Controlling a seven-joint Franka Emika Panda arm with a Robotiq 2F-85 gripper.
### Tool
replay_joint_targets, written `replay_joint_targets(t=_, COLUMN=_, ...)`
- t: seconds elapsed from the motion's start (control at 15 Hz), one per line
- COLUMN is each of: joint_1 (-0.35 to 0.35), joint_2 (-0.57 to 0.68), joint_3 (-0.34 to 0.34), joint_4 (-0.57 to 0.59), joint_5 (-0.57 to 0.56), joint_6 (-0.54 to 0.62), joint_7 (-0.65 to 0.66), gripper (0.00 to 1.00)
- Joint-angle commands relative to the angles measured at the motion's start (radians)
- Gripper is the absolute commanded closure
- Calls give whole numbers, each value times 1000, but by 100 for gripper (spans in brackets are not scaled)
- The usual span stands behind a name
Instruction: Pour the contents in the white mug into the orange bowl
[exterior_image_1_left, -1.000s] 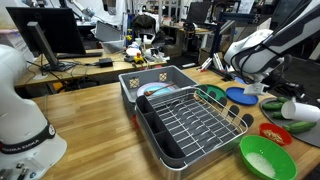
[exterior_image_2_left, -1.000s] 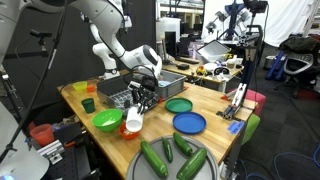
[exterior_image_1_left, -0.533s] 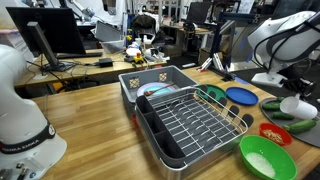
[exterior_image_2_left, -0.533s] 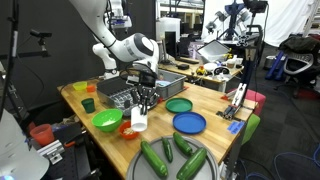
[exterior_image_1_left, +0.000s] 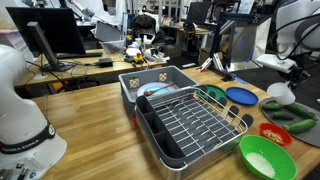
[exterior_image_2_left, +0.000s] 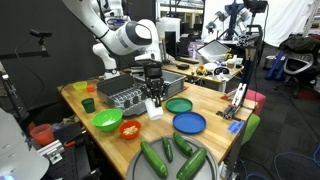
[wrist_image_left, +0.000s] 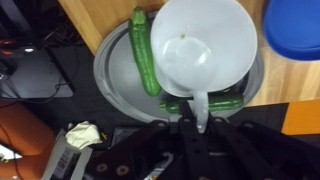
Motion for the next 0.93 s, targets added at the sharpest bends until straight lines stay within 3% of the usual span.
replay_joint_targets(t=0.0, joint_1=-32, joint_2=-26, joint_3=0, joint_4=-45, joint_5=40, joint_6=206, joint_7=-111, gripper=98)
replay_joint_targets(t=0.07, joint_1=-36, joint_2=-24, joint_3=2, joint_4=-51, joint_5=57, joint_6=261, joint_7=-149, gripper=98)
replay_joint_targets(t=0.13, joint_1=-12, joint_2=-7, joint_3=-6, joint_4=-14, joint_5=26, joint_6=168, joint_7=-78, gripper=91)
replay_joint_targets(t=0.27, joint_1=-14, joint_2=-7, joint_3=-8, joint_4=-25, joint_5=41, joint_6=219, joint_7=-111, gripper=91)
replay_joint_targets(t=0.73, joint_1=-15, joint_2=-7, joint_3=-8, joint_4=-27, joint_5=42, joint_6=225, joint_7=-117, gripper=91)
replay_joint_targets(t=0.8, joint_1=-15, joint_2=-7, joint_3=-8, joint_4=-27, joint_5=42, joint_6=225, joint_7=-117, gripper=98)
replay_joint_targets(t=0.87, joint_1=-25, joint_2=1, joint_3=3, joint_4=-26, joint_5=100, joint_6=248, joint_7=-183, gripper=98)
